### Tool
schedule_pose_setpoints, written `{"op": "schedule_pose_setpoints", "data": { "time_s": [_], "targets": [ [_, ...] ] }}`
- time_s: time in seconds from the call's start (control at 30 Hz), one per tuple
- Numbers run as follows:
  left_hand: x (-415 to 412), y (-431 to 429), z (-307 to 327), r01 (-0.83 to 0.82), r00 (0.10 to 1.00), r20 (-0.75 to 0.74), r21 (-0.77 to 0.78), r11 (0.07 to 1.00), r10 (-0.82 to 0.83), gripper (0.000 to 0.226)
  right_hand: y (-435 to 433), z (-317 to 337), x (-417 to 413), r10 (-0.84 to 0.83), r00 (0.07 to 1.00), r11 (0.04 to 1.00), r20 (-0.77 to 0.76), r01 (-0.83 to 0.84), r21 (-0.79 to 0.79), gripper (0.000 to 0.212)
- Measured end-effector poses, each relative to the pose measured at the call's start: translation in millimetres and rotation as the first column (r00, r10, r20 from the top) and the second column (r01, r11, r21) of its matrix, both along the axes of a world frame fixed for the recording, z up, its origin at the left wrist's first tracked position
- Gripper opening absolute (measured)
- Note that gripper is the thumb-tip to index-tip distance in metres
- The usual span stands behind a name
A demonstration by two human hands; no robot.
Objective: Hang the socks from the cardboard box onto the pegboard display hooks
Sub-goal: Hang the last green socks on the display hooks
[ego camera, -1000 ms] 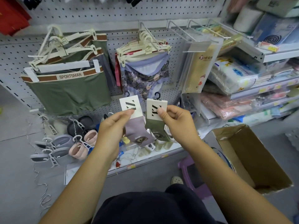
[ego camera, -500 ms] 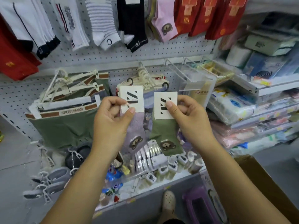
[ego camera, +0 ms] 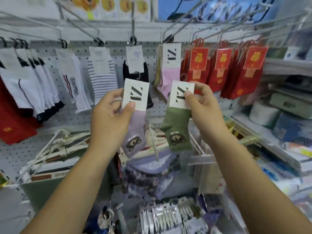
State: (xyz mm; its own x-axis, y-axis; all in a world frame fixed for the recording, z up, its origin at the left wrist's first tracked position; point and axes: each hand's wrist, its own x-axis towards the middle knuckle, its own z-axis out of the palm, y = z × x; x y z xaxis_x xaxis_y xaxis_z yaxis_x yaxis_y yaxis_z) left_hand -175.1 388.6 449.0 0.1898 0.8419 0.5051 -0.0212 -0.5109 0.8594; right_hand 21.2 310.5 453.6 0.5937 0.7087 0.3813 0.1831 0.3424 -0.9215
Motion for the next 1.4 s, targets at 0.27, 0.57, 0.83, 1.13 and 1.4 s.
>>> {"op": "schedule_pose_setpoints", "data": {
  "time_s": [0.27, 0.57, 0.83, 1.13, 1.4],
  "targets": [
    [42.2, 32.4, 30.9, -0.124, 0.991, -0.035, 0.096, 0.988, 0.128, 0.031, 76.3, 73.5, 66.0, -0.100, 0.963, 0.993, 0.251, 0.082, 0.083, 0.022],
    [68.7, 33.8, 41.0, -0.139, 0.989, -0.026, 0.144, 0.980, 0.144, 0.033, 103.1, 74.2, 83.7, 0.008, 0.888, 0.992, 0.460, -0.066, 0.110, 0.028],
    [98.4, 29.8, 47.0, -0.059, 0.997, 0.054, 0.087, 0.995, 0.054, 0.016, 94.6, 66.2, 99.2, -0.088, 0.874, 0.979, 0.478, -0.011, 0.201, 0.031],
    [142.3, 34.3, 70.6, 0.000, 1.000, 0.013, 0.090, 0.996, -0.001, 0.009, 71.0, 69.0, 116.7, -0.196, 0.879, 0.943, 0.435, 0.048, 0.329, 0.002],
    [157.4, 44.6, 65.0, -0.119, 0.982, 0.148, 0.025, 0.993, 0.114, 0.009, 65.1, 63.8, 146.7, -0.204, 0.858, 0.964, 0.471, 0.093, 0.249, 0.017]
  ]
}}
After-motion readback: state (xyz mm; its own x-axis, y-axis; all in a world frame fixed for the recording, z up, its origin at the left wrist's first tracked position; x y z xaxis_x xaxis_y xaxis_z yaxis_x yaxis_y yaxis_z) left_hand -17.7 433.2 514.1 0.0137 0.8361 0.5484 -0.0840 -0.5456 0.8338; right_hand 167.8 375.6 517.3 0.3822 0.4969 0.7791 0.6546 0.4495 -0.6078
